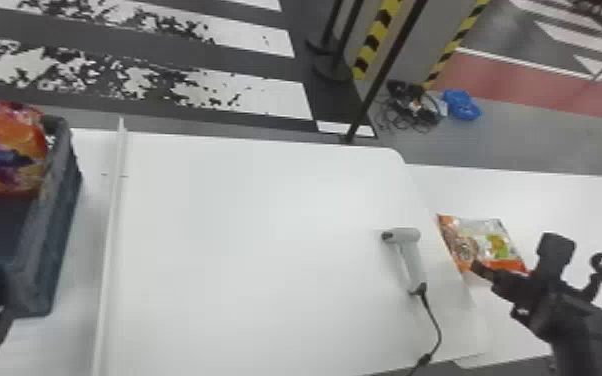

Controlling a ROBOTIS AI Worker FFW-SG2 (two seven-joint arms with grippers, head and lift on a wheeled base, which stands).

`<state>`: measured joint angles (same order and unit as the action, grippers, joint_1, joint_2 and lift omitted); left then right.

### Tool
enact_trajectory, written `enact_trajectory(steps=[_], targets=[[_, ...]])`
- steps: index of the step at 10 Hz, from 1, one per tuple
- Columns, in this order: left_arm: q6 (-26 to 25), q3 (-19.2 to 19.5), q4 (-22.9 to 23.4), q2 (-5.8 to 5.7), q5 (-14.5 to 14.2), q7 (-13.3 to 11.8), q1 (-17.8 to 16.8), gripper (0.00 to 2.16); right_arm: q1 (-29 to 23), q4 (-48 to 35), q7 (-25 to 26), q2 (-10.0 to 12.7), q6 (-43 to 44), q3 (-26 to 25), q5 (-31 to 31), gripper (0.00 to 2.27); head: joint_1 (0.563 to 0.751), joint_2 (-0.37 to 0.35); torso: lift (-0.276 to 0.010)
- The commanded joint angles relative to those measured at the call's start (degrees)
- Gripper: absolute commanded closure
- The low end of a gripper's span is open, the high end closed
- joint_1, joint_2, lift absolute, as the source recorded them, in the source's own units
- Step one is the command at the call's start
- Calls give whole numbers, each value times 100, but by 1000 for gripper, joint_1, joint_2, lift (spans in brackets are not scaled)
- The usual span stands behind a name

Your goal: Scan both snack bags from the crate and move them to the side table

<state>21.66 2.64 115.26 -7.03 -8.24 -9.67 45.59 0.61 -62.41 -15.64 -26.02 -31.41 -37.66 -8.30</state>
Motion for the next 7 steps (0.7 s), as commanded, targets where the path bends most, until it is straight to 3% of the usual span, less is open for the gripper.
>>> enact_trajectory(steps=[1, 3, 5, 7], targets=[[0, 17, 6, -9, -11, 0, 3, 83, 0, -17, 44, 18, 34, -4, -75, 46, 695, -350, -75], [0, 26, 14, 0, -20, 0, 11, 83, -255, -395, 79, 168, 526, -145, -470, 49, 695, -350, -75], [18, 26, 14, 0, -20, 0, 11, 83, -703, -1327, 26, 528, 842, -224, -813, 49, 695, -350, -75], [0, 26, 23, 9, -20, -9, 11, 83, -1195, -2495, 17, 994, 877, -48, -752, 49, 695, -350, -75]])
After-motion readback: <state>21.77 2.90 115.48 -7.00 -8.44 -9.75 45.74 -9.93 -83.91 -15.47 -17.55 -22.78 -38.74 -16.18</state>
